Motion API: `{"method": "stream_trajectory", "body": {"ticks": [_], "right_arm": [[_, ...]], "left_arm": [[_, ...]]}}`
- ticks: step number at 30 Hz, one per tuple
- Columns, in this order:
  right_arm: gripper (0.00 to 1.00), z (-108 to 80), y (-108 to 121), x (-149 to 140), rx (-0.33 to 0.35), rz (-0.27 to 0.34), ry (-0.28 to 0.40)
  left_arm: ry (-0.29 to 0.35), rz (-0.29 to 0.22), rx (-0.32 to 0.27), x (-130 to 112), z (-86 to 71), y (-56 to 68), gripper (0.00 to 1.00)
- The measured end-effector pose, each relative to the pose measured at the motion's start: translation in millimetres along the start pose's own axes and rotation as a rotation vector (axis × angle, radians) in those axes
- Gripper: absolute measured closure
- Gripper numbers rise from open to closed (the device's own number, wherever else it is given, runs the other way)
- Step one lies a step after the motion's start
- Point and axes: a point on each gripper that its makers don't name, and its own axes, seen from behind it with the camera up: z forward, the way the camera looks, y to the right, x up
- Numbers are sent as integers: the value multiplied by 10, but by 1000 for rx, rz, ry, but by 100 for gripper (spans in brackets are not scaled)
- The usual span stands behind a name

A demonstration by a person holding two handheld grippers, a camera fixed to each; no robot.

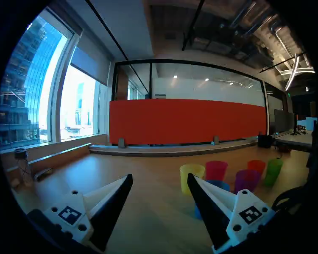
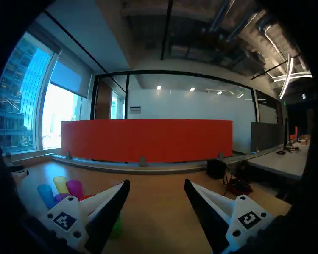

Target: Pour water

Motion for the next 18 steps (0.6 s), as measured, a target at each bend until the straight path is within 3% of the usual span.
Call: {"method": "stream_trajectory", "body": {"ticks": [18], "right_arm": [[0, 5, 38, -41, 7, -18, 8]], "left_arm": [[-2, 2, -1, 0, 3, -1, 4]]}}
